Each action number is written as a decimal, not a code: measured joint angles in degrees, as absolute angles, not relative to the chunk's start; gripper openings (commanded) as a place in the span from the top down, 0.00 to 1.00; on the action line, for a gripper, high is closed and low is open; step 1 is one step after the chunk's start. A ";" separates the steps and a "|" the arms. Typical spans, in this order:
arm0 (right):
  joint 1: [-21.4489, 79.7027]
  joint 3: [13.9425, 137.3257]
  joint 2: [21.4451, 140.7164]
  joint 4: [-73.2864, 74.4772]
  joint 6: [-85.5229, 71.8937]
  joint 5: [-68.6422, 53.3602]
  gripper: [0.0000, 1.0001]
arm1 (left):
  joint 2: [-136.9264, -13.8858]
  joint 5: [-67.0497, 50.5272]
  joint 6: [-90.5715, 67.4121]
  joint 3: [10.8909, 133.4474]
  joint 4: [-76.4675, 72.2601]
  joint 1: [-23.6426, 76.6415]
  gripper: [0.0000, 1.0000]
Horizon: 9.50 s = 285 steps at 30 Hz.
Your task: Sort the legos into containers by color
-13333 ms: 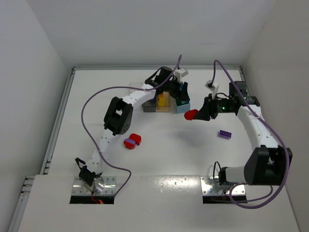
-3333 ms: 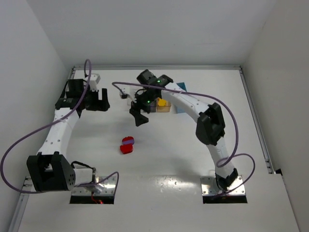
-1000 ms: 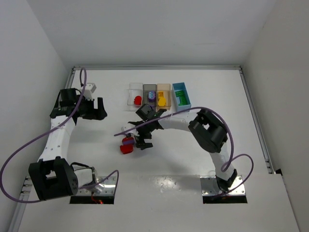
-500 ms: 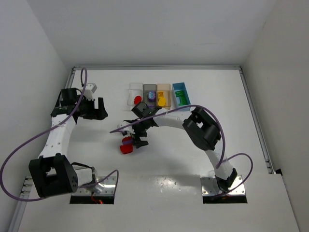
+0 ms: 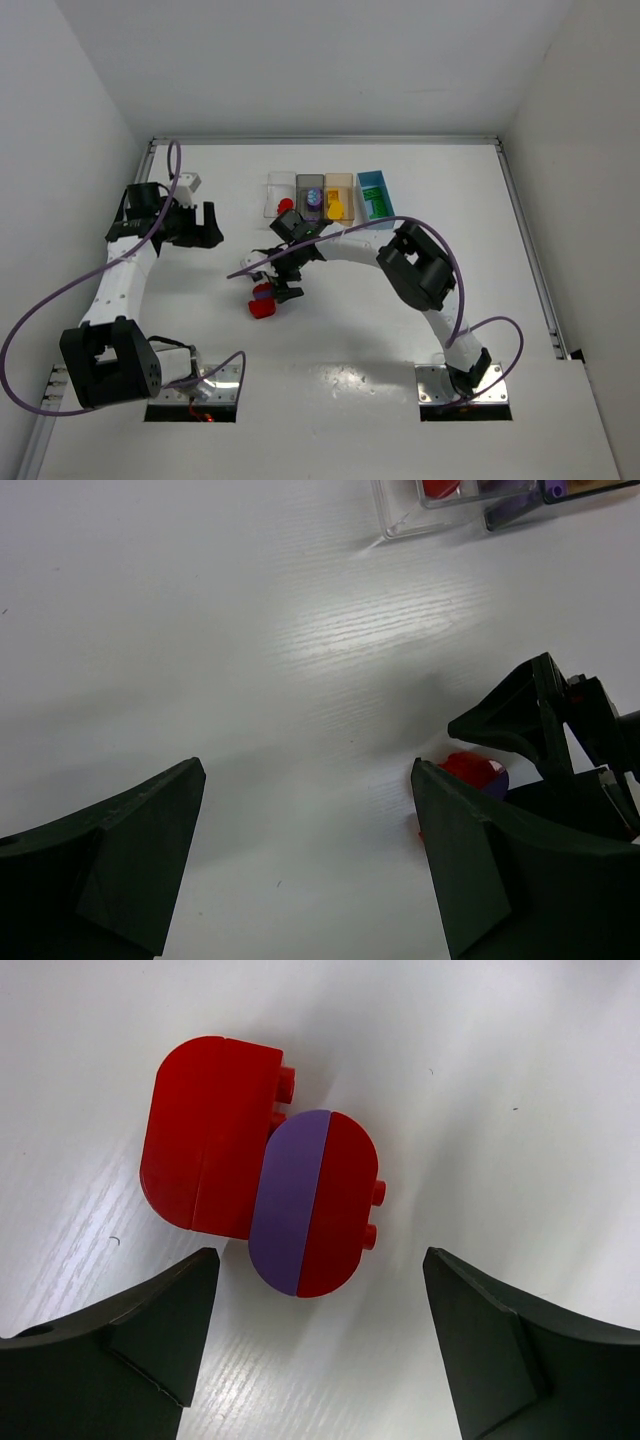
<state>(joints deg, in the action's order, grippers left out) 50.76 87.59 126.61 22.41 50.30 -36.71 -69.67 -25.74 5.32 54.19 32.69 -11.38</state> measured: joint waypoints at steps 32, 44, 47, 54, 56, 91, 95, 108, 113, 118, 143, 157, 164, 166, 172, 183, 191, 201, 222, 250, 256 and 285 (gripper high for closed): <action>52.27 90.30 128.38 25.43 56.07 -38.41 0.50 | -70.52 -25.76 5.32 53.34 31.97 -11.38 0.09; 51.83 90.45 128.29 26.87 55.46 -38.26 0.88 | -70.52 -30.15 5.50 52.62 31.62 -11.38 0.09; 50.98 88.38 126.72 26.46 53.76 -37.71 0.92 | -70.59 -33.89 5.80 52.36 31.75 -11.38 0.09; 46.24 78.61 117.12 23.35 48.45 -34.26 0.94 | -76.58 -45.91 8.88 52.69 35.46 -11.38 0.09; 44.95 76.55 113.89 21.80 46.74 -32.97 0.94 | -80.84 -49.69 10.31 53.60 37.98 -11.35 0.09; 43.86 75.42 108.38 9.13 34.65 -24.25 0.97 | -106.08 -66.63 32.64 68.10 61.93 1.50 0.76; 43.55 75.24 108.36 7.09 33.82 -23.44 0.97 | -105.69 -66.98 33.82 66.74 62.28 2.20 0.77; 39.62 69.73 105.95 17.47 34.26 -26.39 0.88 | -90.80 -62.28 23.38 57.76 49.80 2.31 0.78; 39.62 67.33 105.71 26.59 36.10 -29.63 0.76 | -87.24 -60.38 19.84 56.58 44.97 2.31 0.78; 39.03 69.17 108.36 32.64 36.86 -33.32 0.42 | -87.24 -59.72 18.28 56.03 42.89 2.33 0.78; 30.85 102.19 118.98 64.82 41.10 -60.38 0.21 | -92.12 -60.69 32.58 61.12 55.13 11.29 0.82; 31.27 100.88 119.92 57.82 28.71 -68.31 0.21 | -87.94 -61.34 25.98 61.25 46.17 11.29 0.82; 31.57 100.86 122.23 53.12 22.83 -70.48 0.20 | -87.90 -61.60 24.29 61.32 45.23 11.29 0.82; 31.81 100.86 122.87 52.51 22.20 -70.72 0.20 | -87.72 -61.80 23.68 61.36 44.71 11.29 0.82; 32.64 100.95 123.87 51.77 21.34 -70.74 0.26 | -87.64 -62.06 22.44 62.57 43.97 11.35 0.82; 33.04 100.95 123.87 50.59 21.21 -70.67 0.94 | -87.64 -63.37 20.95 62.96 43.59 11.55 0.82; 31.79 100.90 123.87 49.56 20.38 -71.22 1.00 | -87.64 -63.40 20.43 62.96 42.09 11.60 0.82; 22.72 99.81 123.87 41.85 12.40 -73.14 1.00 | -87.59 -62.30 20.47 61.17 41.21 12.91 0.82; 16.95 97.38 117.01 34.30 5.67 -61.98 1.00 | -98.00 -16.91 -3.14 75.29 18.00 14.20 0.82; 26.09 116.33 134.04 11.42 -16.73 -42.74 1.00 | -85.03 -9.47 -17.67 76.79 10.13 6.94 0.00; 28.62 122.06 142.08 8.43 -22.04 -37.17 1.00 | -86.30 -14.31 -17.43 75.55 15.97 -0.73 0.00; 21.04 92.88 111.74 28.36 7.70 -43.94 0.26 | -82.52 -26.13 -7.53 66.04 19.99 0.78 0.00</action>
